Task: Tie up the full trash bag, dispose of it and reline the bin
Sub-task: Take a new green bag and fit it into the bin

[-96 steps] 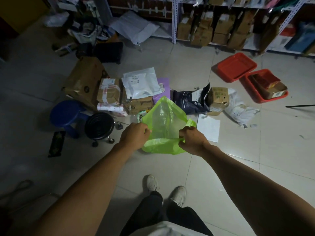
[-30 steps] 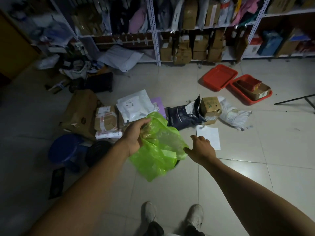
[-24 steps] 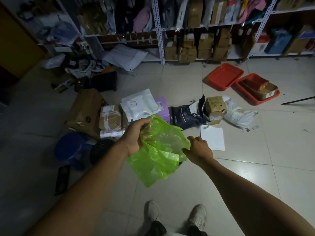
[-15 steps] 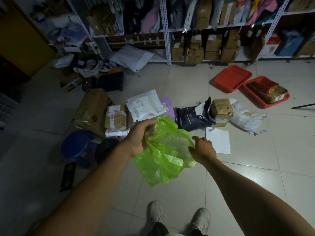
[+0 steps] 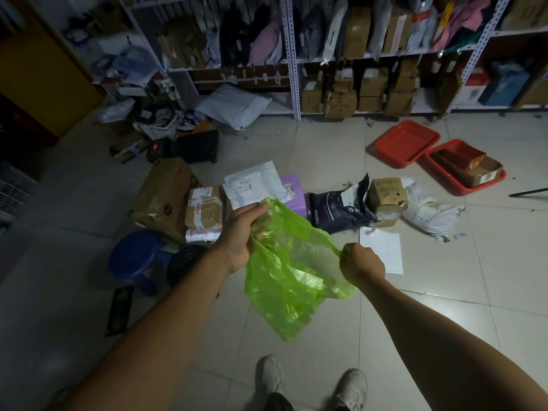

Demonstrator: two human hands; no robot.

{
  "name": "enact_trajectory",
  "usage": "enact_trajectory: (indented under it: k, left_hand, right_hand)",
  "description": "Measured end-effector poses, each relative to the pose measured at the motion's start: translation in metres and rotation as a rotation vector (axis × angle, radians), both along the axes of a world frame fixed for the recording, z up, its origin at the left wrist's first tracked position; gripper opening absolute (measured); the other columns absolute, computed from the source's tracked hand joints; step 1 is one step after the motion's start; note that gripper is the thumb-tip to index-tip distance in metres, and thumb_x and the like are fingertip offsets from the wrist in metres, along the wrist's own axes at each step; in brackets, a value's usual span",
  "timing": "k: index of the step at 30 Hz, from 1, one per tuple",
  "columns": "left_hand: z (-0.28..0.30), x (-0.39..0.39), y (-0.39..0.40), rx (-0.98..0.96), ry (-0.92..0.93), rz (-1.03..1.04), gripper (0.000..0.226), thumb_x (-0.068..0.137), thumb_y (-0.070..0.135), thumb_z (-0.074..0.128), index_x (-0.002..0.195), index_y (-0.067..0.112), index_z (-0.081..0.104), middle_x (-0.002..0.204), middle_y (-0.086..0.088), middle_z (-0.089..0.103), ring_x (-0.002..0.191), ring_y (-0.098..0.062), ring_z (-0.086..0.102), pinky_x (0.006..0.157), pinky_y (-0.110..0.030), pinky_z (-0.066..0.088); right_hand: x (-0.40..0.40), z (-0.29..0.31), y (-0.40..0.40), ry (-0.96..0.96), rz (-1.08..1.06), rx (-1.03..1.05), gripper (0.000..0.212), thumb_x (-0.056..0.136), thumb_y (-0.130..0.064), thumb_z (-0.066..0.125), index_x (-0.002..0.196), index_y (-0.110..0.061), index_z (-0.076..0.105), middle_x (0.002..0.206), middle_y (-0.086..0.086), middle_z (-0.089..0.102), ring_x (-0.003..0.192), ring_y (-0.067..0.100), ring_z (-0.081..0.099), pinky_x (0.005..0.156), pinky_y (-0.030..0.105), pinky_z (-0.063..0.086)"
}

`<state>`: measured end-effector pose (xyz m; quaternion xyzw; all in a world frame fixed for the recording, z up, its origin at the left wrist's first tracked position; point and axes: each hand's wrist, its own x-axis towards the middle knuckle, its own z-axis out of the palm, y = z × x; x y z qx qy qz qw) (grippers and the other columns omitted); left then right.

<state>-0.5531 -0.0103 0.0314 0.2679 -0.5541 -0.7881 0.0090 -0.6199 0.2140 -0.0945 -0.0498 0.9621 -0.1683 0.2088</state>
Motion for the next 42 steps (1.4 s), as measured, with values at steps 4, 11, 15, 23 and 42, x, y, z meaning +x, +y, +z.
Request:
enact_trajectory:
  k: [4,11,15,23,42]
  left_hand:
    - [0.004,0.000,-0.008,0.038,0.030,-0.008,0.027,0.078,0.027,0.070,0.098,0.008,0.068,0.086,-0.010,0.065,0.074,-0.024,0.062,0.065,-0.035,0.052]
    - [-0.014,0.000,-0.015,-0.139,-0.052,0.116,0.016,0.095,0.019,0.062,0.084,0.015,0.073,0.076,0.000,0.071,0.070,-0.016,0.065,0.062,-0.031,0.051]
    - [-0.032,0.003,-0.007,-0.389,-0.200,0.044,0.016,0.096,0.022,0.061,0.090,0.013,0.073,0.077,-0.007,0.069,0.069,-0.023,0.063,0.070,-0.038,0.052]
    - [-0.053,0.008,-0.007,-0.588,-0.303,0.020,0.028,0.094,0.021,0.062,0.073,0.004,0.065,0.052,-0.006,0.051,0.047,-0.022,0.049,0.055,-0.032,0.045]
    - [-0.150,-0.023,-0.124,-0.816,-0.303,-0.327,0.023,0.095,0.020,0.049,0.103,0.011,0.068,0.094,-0.016,0.070,0.088,-0.031,0.065,0.077,-0.035,0.051]
  right_hand:
    - [0.004,0.000,0.006,-0.034,-0.042,0.007,0.023,0.085,-0.014,0.048,0.102,-0.017,0.064,0.095,0.007,0.066,0.086,0.029,0.063,0.074,0.035,0.055]
    - [0.005,0.001,0.019,-0.032,-0.164,-0.098,0.028,0.086,-0.012,0.046,0.104,-0.023,0.065,0.090,0.007,0.062,0.089,0.033,0.062,0.073,0.032,0.050]
    - [-0.001,0.003,0.017,0.012,-0.150,-0.285,0.025,0.093,-0.015,0.048,0.105,-0.022,0.068,0.099,0.014,0.070,0.094,0.038,0.063,0.077,0.036,0.051]
    - [0.003,-0.001,-0.001,0.032,-0.186,-0.491,0.021,0.098,-0.024,0.050,0.106,-0.019,0.069,0.099,0.015,0.072,0.093,0.042,0.065,0.077,0.039,0.052]
    - [0.027,-0.015,-0.102,0.040,-0.496,-0.425,0.020,0.096,-0.022,0.057,0.095,-0.008,0.071,0.092,0.015,0.072,0.088,0.037,0.065,0.071,0.036,0.048]
